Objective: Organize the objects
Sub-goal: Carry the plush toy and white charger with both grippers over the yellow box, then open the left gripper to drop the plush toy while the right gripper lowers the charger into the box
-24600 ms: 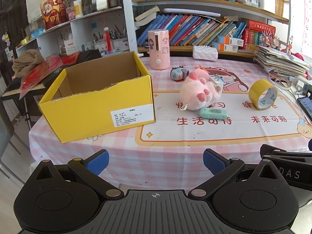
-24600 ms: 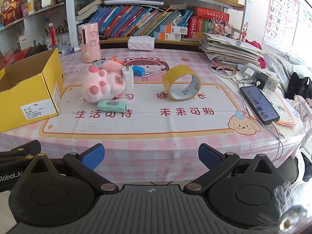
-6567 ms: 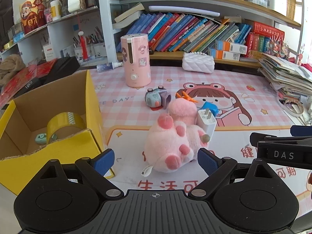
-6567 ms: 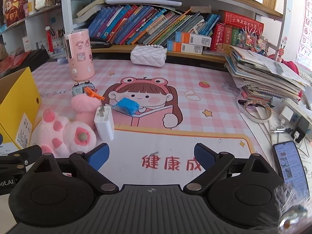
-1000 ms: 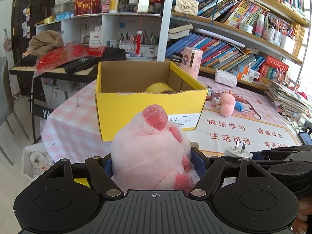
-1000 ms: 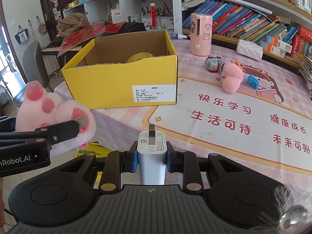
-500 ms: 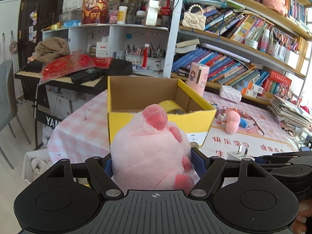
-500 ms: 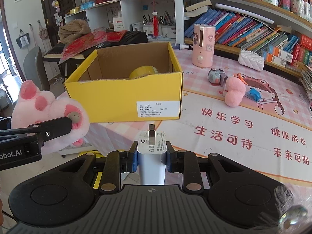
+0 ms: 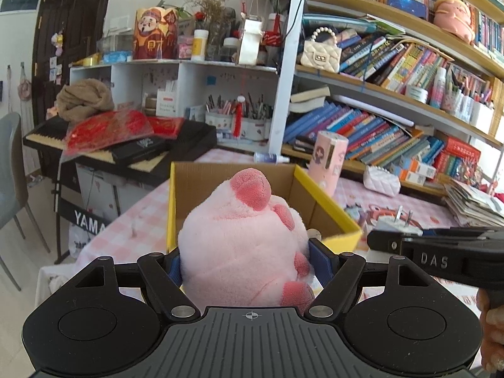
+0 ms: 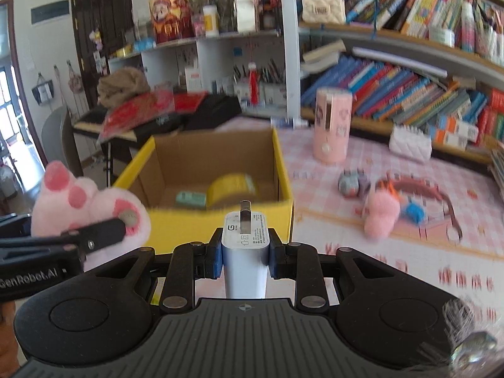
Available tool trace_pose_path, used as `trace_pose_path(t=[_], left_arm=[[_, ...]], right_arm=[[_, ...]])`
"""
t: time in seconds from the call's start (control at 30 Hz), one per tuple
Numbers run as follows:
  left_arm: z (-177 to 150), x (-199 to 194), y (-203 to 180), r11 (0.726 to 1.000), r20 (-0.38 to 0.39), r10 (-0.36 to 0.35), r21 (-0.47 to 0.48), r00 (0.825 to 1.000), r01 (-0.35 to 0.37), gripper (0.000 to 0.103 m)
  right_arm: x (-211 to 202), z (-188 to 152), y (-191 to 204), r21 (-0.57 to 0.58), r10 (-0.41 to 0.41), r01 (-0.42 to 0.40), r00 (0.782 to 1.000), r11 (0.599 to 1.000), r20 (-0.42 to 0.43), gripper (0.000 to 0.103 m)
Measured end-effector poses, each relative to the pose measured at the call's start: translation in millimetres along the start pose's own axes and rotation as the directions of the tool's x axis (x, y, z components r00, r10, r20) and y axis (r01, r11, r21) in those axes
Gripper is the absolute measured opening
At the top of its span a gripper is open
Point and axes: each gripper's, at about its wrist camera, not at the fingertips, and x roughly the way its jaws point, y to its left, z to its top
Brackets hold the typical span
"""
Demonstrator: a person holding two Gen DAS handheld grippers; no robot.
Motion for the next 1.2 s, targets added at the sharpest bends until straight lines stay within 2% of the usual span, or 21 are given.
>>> trace_pose_path(t=[0.27,0.47,0.8,1.2], left_arm=[[20.8,41.9,-6.1,0.999,0.010,0.053,0.007,0.999,-0.053,0.076],[22.5,78.4,-12.5,0.996,-0.036,0.093,0.020,0.995,-0.092,0.076],[19.1,115.6,-25.1,0.987,-0.094,0.150,0.080,0.984,-0.143,0.076],[11.2,146.7,-27.2,0.975,-0.190,0.212,0.108,0.959,-0.194,0.078]], right_arm=[[39.6,34.3,-14.7,-0.022,0.028,-0.028,0.999,0.999,0.032,0.025],[68.1,50.5,-28.0,-0.044,0.044,-0.042,0.998,0.998,0.033,0.025],[106.3,59.9,-40.1,-0.067,0.087,-0.087,0.996,0.994,-0.010,0.025],[137.7,60.2,-38.7,-0.124,0.128,-0.135,0.990,0.983,-0.064,0.025]])
